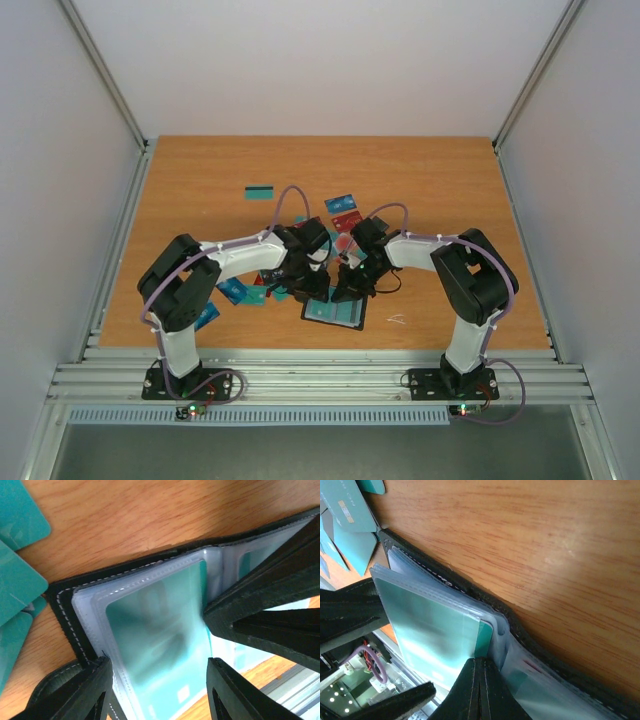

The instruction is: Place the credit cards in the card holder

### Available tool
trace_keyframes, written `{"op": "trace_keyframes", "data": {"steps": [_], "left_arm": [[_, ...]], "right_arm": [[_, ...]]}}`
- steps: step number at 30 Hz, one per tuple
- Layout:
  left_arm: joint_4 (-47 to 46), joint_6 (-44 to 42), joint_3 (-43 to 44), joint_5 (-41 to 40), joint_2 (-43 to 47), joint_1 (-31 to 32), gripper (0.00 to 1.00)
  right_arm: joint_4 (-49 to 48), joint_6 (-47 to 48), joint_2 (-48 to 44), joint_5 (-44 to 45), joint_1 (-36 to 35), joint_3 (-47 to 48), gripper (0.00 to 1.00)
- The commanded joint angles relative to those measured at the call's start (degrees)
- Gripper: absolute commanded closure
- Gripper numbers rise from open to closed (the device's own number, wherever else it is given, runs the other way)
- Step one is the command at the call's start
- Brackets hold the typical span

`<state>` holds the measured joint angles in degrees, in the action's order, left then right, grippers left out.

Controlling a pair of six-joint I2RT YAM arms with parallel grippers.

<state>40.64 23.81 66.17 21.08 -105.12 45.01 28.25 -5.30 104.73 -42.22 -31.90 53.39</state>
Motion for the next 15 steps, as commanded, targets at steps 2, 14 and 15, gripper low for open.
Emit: {"op": "trace_keyframes", "data": {"steps": [2, 14, 15], "left_arm": [[1.6, 0.4, 2.6, -0.4, 0.7, 1.7, 0.48], [6.4, 0.3, 5.4, -5.3, 0.9, 2.5, 0.47], [6.7, 0.2, 5.6, -5.6, 0.9, 2.6, 0.46]], "right_arm": [[0.3, 0.6, 2.3, 2.8, -0.7, -1.9, 0.99], [1.4, 1.5, 2.0, 2.8, -0.7, -1.8, 0.99], [1.4, 1.5, 2.0, 2.8, -0.6, -1.8, 0.99]]}}
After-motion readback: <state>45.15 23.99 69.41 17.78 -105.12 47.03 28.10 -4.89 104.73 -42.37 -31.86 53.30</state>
